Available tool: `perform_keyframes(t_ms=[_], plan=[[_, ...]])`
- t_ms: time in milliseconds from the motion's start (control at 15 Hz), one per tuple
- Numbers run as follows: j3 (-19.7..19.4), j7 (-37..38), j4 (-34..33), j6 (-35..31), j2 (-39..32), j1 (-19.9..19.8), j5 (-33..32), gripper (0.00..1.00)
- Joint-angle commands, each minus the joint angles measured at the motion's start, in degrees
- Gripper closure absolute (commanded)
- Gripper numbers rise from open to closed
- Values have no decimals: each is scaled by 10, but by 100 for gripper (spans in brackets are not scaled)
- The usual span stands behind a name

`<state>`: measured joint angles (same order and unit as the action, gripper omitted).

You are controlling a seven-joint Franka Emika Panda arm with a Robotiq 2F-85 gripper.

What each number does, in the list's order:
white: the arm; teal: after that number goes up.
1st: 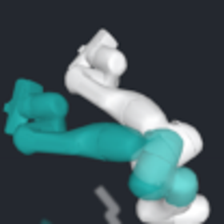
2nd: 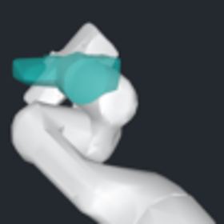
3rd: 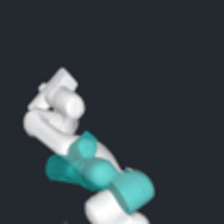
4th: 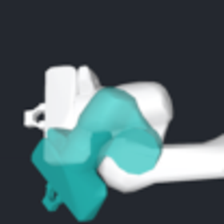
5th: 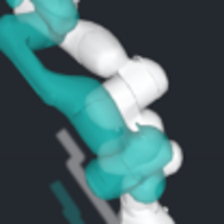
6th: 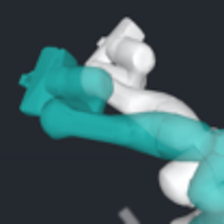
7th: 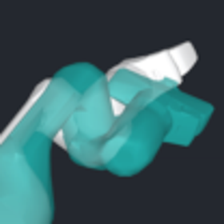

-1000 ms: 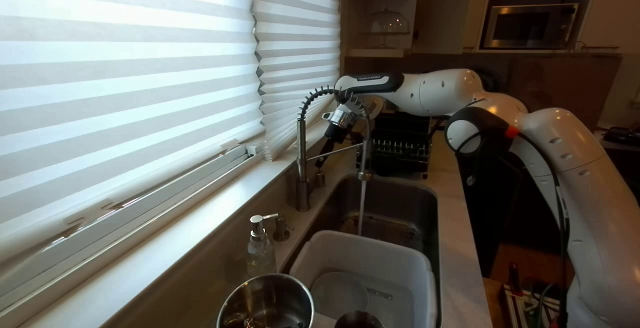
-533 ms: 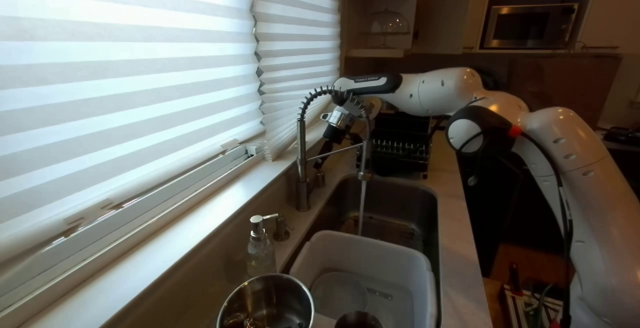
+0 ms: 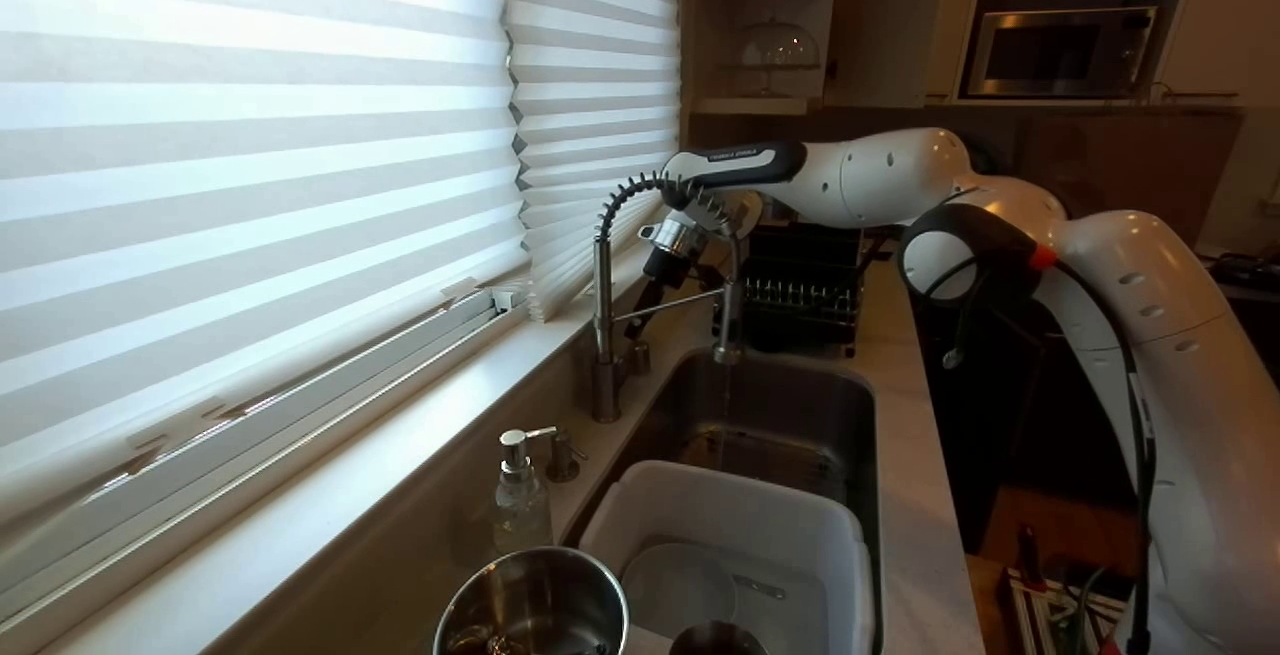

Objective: Turn off the faucet

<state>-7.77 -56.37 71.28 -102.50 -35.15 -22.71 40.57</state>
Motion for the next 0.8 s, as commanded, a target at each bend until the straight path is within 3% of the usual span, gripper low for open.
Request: perform_keyframes(t_ms=[0,333,733], plan=[[6,-2,48,4,30,11,1,0],[1,-3,54,-6,34,13,-8,0],[-21,4,69,14,71,9,-63,0]])
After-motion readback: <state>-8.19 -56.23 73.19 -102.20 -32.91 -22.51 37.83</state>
